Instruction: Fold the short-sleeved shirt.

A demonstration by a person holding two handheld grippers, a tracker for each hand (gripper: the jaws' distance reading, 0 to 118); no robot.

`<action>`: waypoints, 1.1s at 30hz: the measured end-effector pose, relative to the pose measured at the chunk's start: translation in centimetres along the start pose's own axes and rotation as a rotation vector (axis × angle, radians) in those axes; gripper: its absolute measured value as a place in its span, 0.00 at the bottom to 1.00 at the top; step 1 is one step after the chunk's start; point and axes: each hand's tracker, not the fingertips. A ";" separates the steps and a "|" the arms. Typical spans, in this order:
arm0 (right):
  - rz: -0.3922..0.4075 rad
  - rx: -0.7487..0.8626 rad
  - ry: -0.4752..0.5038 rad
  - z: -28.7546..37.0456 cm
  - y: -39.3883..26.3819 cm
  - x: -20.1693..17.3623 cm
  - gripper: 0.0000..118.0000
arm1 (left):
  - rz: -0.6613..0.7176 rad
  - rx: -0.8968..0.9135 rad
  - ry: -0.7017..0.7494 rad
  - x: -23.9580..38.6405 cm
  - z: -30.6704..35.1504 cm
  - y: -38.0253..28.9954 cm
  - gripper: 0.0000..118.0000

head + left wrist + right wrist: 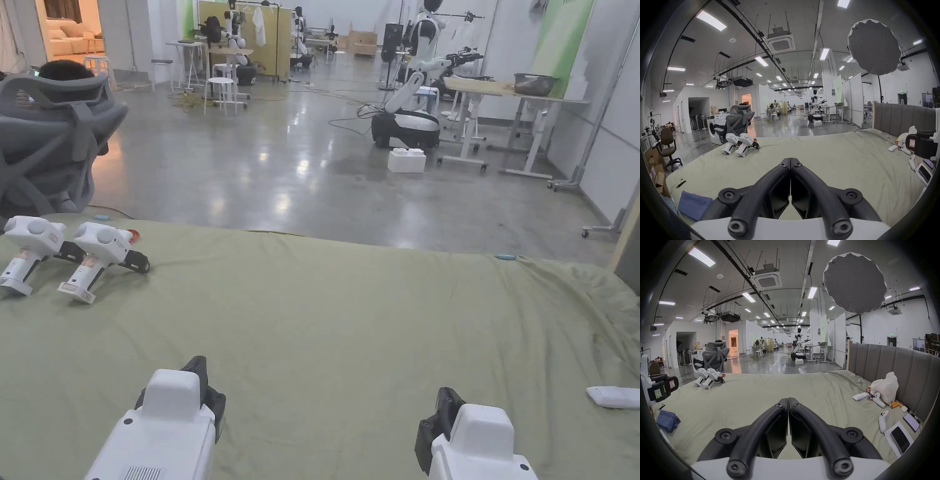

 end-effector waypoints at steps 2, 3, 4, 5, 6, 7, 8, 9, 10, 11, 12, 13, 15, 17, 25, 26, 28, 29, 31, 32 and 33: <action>0.005 0.001 -0.002 0.1 0.0 -0.1 0.00 | 0.004 0.002 0.003 -0.4 0.2 0.0 0.00; 0.006 0.002 -0.001 0.1 0.0 0.0 0.00 | 0.028 0.007 -0.005 -0.8 0.4 0.1 0.00; 0.007 0.003 -0.005 0.2 0.0 0.0 0.00 | 0.042 0.011 -0.013 -0.6 0.5 0.2 0.00; 0.007 0.003 -0.011 0.3 0.0 0.0 0.00 | 0.042 0.014 -0.016 -0.8 0.6 0.1 0.00; 0.006 0.000 -0.013 0.3 0.0 0.0 0.00 | 0.037 0.015 -0.016 -0.9 0.6 0.0 0.00; 0.002 -0.006 -0.017 0.3 0.0 0.1 0.00 | 0.035 0.018 -0.015 -0.9 0.7 -0.1 0.00; -0.002 -0.010 -0.016 0.3 -0.1 0.1 0.00 | 0.040 0.017 -0.014 -0.9 0.7 -0.1 0.00; -0.003 -0.014 -0.019 0.4 -0.1 0.1 0.00 | 0.047 0.016 -0.017 -1.0 0.8 -0.2 0.00; 0.002 -0.016 -0.025 0.4 -0.2 0.1 0.00 | 0.050 0.018 -0.019 -1.1 0.8 -0.4 0.00; 0.003 -0.016 -0.022 0.5 -0.3 0.1 0.00 | 0.050 0.021 -0.014 -1.1 0.8 -0.6 0.00; 0.002 -0.020 -0.017 0.5 -0.3 0.1 0.00 | 0.047 0.021 -0.013 -1.0 0.9 -0.6 0.00; 0.002 -0.019 -0.016 0.5 -0.3 0.1 0.00 | 0.046 0.022 -0.014 -1.1 0.9 -0.6 0.00; 0.008 -0.020 -0.016 0.5 -0.5 0.0 0.00 | 0.047 0.026 -0.009 -1.1 1.0 -0.7 0.00; 0.009 -0.019 -0.013 0.6 -0.5 -0.1 0.00 | 0.052 0.027 -0.006 -1.0 1.1 -0.6 0.00; 0.002 -0.020 -0.002 0.8 -0.6 -0.3 0.05 | 0.075 0.027 0.009 -1.1 1.4 -0.8 0.12; 0.003 -0.018 -0.007 0.8 -0.6 -0.4 0.07 | 0.079 0.025 0.007 -1.1 1.5 -0.8 0.15; 0.013 -0.014 -0.017 0.9 -0.4 -0.4 0.42 | 0.087 0.018 0.001 -1.3 1.5 -0.8 0.40; 0.015 -0.013 -0.022 0.9 -0.4 -0.3 0.63 | 0.087 0.017 -0.002 -1.4 1.4 -0.8 0.53; 0.016 -0.002 -0.019 0.8 -0.5 -0.3 0.88 | 0.078 0.024 -0.003 -1.4 1.5 -0.8 0.73; 0.020 0.012 -0.020 1.0 -0.5 -0.3 0.88 | 0.071 0.031 -0.001 -1.4 1.5 -0.8 0.79; 0.026 0.017 -0.022 1.0 -0.5 -0.3 0.88 | 0.063 0.042 -0.002 -1.4 1.6 -0.8 0.84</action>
